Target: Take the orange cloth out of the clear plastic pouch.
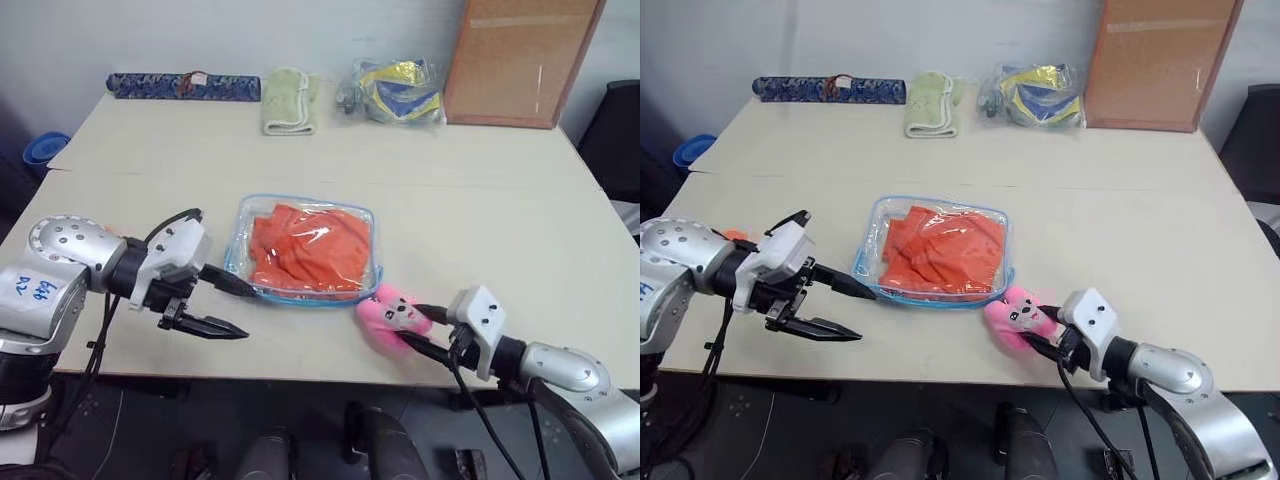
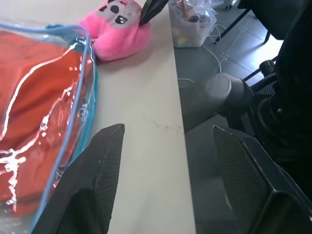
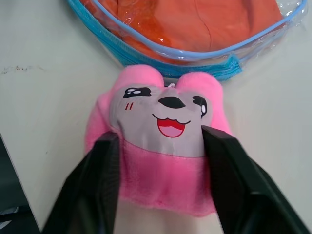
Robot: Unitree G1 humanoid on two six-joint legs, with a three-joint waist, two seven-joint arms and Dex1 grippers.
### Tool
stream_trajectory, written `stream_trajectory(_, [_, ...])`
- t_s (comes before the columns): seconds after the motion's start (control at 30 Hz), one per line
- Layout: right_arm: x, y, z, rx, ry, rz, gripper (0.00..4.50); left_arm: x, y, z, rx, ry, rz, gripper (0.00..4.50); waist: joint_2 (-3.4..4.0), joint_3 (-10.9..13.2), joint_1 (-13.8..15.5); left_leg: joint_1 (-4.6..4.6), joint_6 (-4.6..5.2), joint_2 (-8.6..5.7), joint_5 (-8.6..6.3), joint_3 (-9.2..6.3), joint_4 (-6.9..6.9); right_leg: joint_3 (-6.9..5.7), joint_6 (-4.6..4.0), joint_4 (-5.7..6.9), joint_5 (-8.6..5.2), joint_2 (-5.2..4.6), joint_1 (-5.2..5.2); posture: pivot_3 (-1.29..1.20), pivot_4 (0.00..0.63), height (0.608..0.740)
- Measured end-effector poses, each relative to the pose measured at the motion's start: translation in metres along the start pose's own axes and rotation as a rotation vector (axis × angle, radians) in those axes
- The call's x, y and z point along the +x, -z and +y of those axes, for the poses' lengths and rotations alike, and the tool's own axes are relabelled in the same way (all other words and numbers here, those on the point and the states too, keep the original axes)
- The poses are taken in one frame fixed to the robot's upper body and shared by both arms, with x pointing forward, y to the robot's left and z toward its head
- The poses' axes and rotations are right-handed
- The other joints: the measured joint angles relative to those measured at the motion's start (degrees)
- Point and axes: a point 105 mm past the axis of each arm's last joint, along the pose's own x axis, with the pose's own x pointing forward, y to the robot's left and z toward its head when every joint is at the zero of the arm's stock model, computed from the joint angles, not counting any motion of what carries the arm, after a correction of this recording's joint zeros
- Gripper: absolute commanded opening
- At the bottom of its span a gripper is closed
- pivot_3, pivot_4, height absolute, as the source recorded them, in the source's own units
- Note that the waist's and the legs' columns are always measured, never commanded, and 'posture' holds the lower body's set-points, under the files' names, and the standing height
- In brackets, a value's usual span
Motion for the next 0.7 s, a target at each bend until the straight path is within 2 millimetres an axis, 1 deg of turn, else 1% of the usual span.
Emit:
stream_trajectory(0.13, [-0.002, 0.003, 0.002, 0.001, -0.005, 0.003, 0.25, 0.000, 0.002, 0.003, 0.005, -0.009, -0.002, 3.04, 0.00, 0.0, 0.1, -0.02, 0.00, 0.00, 0.00, -0.01, 0.01, 0.01, 0.00, -0.02, 0.00, 0.01, 0.00, 0.00, 0.150, 0.740])
stream_trajectory(0.17, [-0.002, 0.004, 0.003, 0.003, -0.006, 0.005, 0.06, 0.000, 0.002, 0.003, 0.008, -0.014, -0.003, 3.04, 0.00, 0.0, 0.2, -0.02, 0.01, 0.00, 0.00, -0.01, 0.01, 0.01, 0.00, -0.03, 0.00, 0.00, 0.00, 0.00, 0.150, 0.740])
stream_trajectory(0.27, [-0.004, 0.003, 0.002, -0.038, -0.005, 0.009, 0.01, 0.000, 0.001, 0.005, 0.016, -0.029, -0.003, 3.04, 0.00, 0.0, 0.3, -0.03, 0.02, -0.03, -0.01, -0.02, 0.03, 0.00, 0.00, -0.02, 0.00, -0.02, 0.00, 0.00, 0.150, 0.740])
stream_trajectory(0.43, [-0.009, -0.007, 0.000, -0.205, -0.065, 0.032, 0.01, 0.000, 0.000, 0.009, 0.026, -0.050, -0.007, 3.04, 0.00, 0.0, 0.2, -0.03, 0.03, 0.00, -0.01, -0.03, 0.02, 0.00, 0.01, -0.03, 0.00, 0.02, 0.00, 0.00, 0.150, 0.740])
stream_trajectory(0.5, [-0.009, -0.018, -0.003, -0.280, -0.102, 0.028, 0.01, 0.001, 0.000, 0.011, 0.028, -0.057, -0.016, 3.04, 0.00, 0.0, 0.2, -0.02, 0.03, -0.01, -0.01, -0.01, 0.04, 0.02, 0.01, -0.01, 0.00, 0.02, -0.01, 0.00, 0.150, 0.740])
stream_trajectory(0.6, [-0.010, -0.042, -0.012, -0.403, -0.112, -0.002, 0.01, 0.006, 0.000, 0.012, 0.035, -0.055, -0.025, 3.04, 0.00, 0.0, 0.2, -0.03, 0.03, 0.03, -0.01, -0.05, 0.02, 0.01, 0.00, -0.02, 0.00, 0.04, -0.01, 0.00, 0.150, 0.740])
stream_trajectory(0.7, [-0.012, -0.052, -0.013, -0.519, -0.161, 0.005, 0.01, 0.007, 0.000, 0.013, 0.041, -0.060, -0.027, 3.04, 0.00, 0.0, 0.2, -0.11, 0.02, 0.02, -0.01, -0.05, 0.01, -0.02, -0.01, -0.05, -0.01, 0.05, -0.07, 0.00, 0.150, 0.740])
